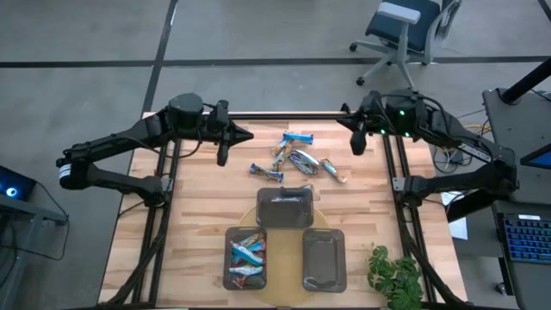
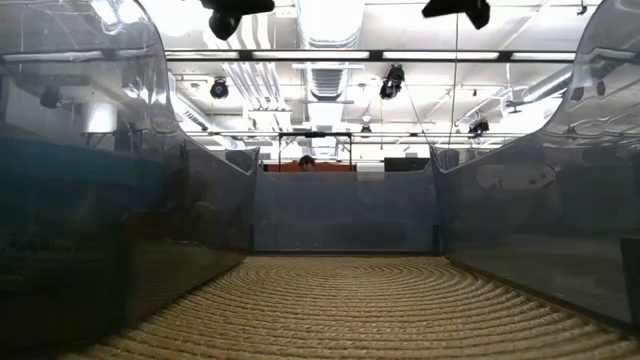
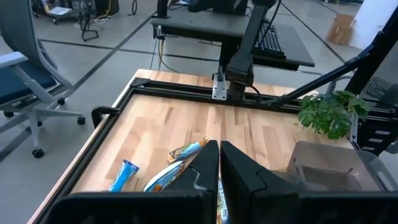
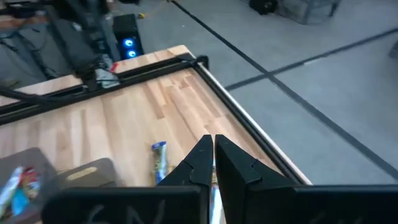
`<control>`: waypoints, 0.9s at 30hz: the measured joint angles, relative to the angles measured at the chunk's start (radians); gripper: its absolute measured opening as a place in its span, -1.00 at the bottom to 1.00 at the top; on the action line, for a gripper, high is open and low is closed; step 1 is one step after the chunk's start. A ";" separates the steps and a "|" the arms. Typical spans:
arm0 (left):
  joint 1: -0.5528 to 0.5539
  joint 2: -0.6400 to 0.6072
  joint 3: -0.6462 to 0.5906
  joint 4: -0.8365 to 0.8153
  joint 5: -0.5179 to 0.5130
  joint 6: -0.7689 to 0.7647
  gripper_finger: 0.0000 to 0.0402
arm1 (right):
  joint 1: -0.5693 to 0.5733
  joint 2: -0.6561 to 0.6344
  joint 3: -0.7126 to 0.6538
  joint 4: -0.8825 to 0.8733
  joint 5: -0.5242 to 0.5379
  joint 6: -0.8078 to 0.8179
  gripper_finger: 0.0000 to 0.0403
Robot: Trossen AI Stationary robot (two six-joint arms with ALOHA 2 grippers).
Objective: Pick and place Granola Bars by type
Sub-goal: Adjust the blue granola bar on the table
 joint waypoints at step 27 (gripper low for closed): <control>-0.001 -0.002 0.000 -0.049 -0.010 -0.058 -1.00 | -0.369 0.548 0.432 -0.350 -0.304 -0.408 0.44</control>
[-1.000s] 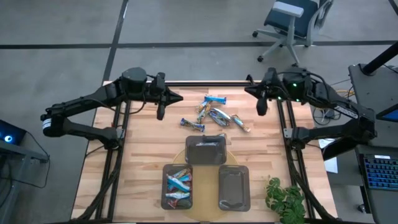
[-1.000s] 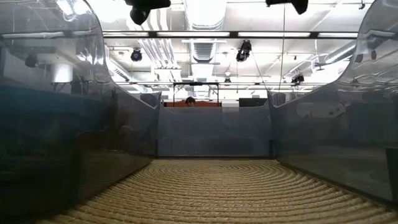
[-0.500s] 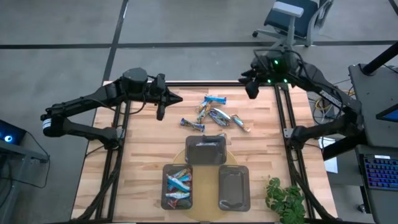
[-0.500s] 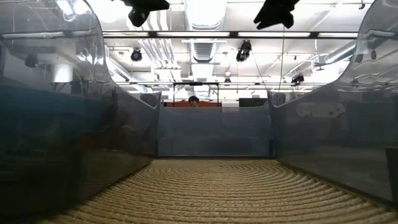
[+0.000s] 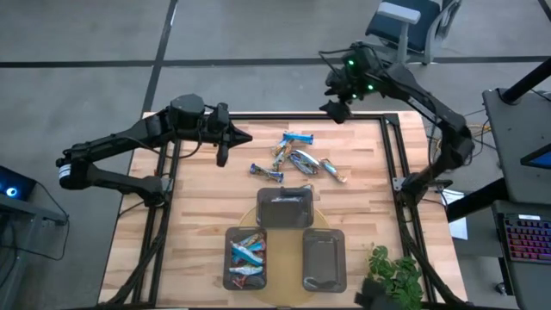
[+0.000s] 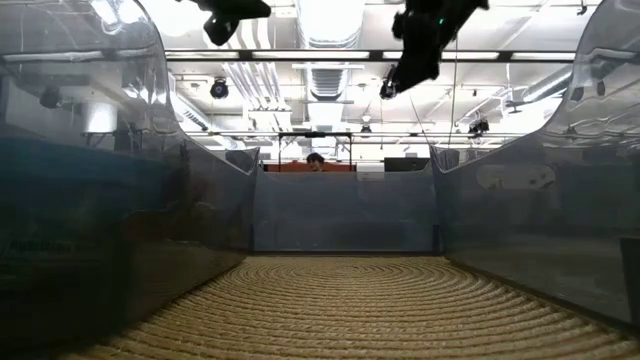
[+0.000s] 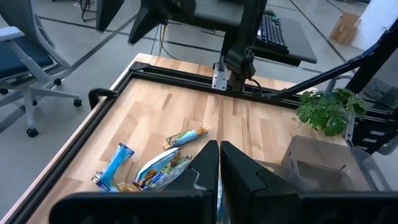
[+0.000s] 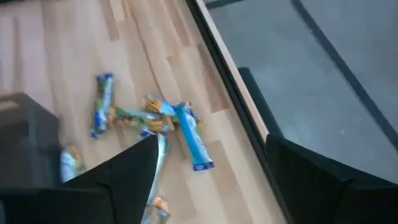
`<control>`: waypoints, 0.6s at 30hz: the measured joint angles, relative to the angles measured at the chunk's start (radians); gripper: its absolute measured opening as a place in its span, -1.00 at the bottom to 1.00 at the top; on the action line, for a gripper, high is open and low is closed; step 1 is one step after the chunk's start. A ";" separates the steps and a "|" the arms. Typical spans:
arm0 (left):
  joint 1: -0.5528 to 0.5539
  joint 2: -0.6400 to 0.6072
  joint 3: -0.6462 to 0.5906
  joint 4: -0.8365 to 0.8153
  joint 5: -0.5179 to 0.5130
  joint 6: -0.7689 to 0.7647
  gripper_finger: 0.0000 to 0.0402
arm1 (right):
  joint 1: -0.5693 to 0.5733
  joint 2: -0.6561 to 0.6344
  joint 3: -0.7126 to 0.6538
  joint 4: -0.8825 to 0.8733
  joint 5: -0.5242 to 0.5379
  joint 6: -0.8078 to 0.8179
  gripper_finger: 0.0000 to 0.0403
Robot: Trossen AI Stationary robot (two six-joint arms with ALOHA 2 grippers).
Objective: Pick and place Granola Bars by type
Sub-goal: Adjust the blue granola bar on the table
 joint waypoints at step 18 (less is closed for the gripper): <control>0.001 -0.001 0.000 -0.051 -0.085 -0.031 -1.00 | 0.001 0.266 -0.001 0.013 0.000 -0.288 0.38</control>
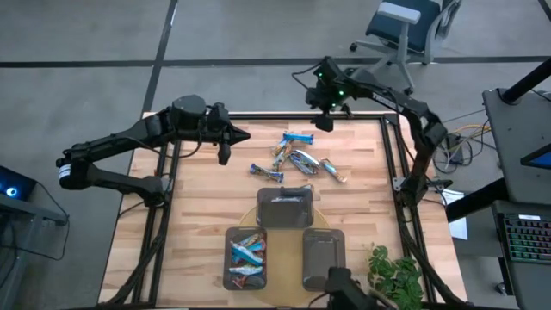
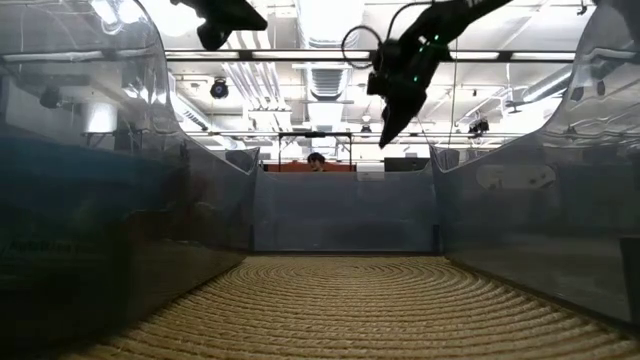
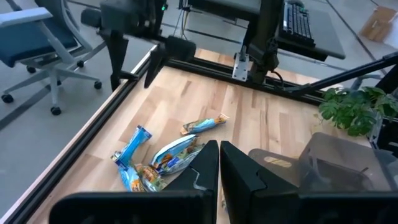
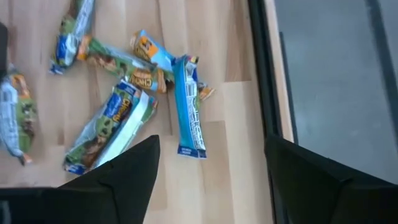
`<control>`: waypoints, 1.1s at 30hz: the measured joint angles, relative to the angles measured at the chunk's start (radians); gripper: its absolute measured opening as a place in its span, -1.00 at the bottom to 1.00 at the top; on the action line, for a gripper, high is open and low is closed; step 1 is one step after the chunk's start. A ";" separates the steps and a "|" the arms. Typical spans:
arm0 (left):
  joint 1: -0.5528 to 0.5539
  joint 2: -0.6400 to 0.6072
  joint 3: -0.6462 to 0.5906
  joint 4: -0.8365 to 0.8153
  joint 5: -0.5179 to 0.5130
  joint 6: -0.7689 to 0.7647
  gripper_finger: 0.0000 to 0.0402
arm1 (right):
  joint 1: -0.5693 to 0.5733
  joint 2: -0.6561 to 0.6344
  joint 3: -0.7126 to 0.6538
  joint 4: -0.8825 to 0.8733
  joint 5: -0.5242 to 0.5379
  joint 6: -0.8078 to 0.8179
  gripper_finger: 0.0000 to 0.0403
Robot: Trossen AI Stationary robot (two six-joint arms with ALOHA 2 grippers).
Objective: Pick and place Granola Bars by type
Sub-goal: Adjust the blue granola bar on the table
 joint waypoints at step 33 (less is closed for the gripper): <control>0.000 0.000 0.000 0.005 -0.036 -0.048 -1.00 | 0.067 0.244 -0.003 0.031 -0.007 -0.038 0.29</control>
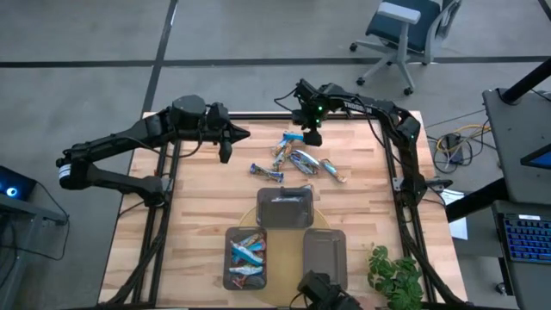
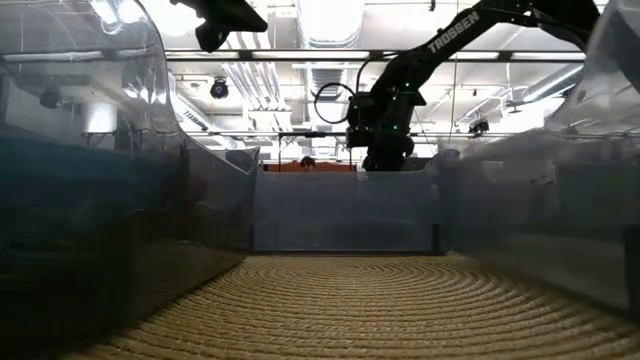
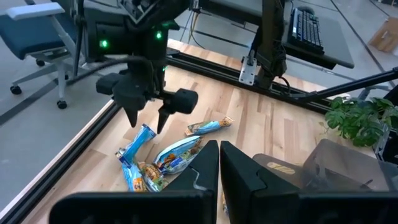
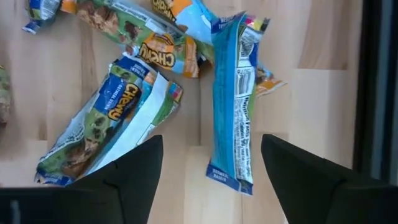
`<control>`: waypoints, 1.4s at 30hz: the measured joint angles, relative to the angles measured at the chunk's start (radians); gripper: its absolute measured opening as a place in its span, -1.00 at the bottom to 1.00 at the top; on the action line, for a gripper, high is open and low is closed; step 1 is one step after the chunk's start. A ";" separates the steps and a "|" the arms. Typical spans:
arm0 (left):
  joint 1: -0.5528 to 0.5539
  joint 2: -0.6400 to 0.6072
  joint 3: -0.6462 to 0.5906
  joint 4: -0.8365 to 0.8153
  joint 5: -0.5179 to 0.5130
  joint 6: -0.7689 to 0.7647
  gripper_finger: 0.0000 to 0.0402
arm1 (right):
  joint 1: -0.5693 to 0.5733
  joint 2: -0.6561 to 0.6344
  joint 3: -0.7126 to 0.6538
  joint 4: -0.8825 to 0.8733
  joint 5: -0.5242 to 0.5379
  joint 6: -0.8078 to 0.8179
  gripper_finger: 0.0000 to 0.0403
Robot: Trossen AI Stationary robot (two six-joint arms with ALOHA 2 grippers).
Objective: Pick and place Granola Bars by type
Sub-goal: Adjust the blue granola bar on the table
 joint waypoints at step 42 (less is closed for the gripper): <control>0.000 0.000 0.000 -0.003 -0.001 -0.007 -1.00 | 0.051 -0.061 0.005 -0.034 0.112 0.130 0.22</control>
